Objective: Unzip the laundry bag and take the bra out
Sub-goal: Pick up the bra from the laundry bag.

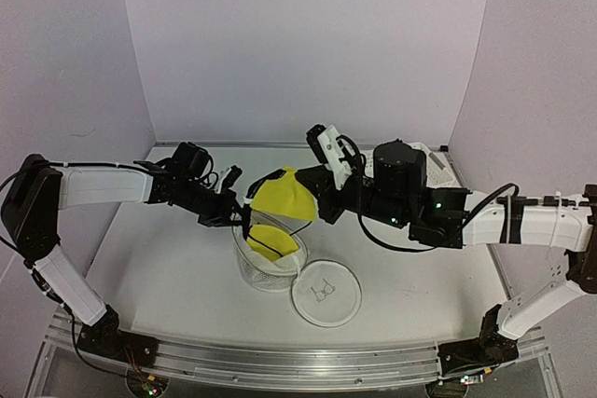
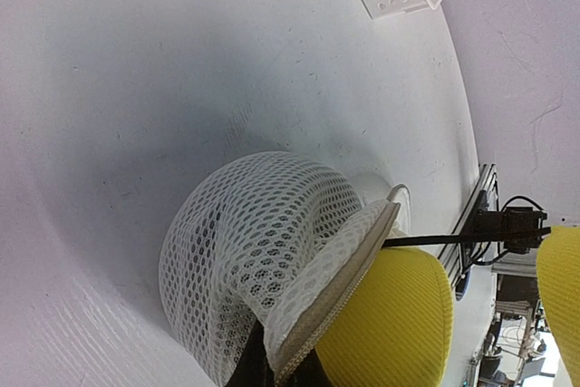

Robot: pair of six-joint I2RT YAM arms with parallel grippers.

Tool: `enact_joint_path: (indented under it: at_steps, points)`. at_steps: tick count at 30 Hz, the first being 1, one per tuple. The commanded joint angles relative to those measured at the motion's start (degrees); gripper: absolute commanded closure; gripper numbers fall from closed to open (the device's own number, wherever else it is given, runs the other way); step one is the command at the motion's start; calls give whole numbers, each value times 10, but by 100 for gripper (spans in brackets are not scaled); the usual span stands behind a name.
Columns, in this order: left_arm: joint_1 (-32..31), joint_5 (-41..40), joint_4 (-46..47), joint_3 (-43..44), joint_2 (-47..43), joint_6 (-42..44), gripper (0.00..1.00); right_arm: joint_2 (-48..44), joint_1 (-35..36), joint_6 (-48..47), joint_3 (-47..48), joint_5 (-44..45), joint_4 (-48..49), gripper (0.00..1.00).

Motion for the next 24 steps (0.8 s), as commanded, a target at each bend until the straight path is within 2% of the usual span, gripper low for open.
enact_joint_path:
  at_steps: [1,9,15,24]
  points:
    - [-4,16,33,15,10,-4,100,-29,4,6,-4,69,48,100]
    - [-7,22,38,26,26,-5,100,-56,4,-18,15,163,54,100]
    - [-11,27,39,39,38,-3,100,-69,3,-70,52,252,48,100]
    - [-14,44,42,66,64,14,100,-84,-15,-130,97,323,38,100]
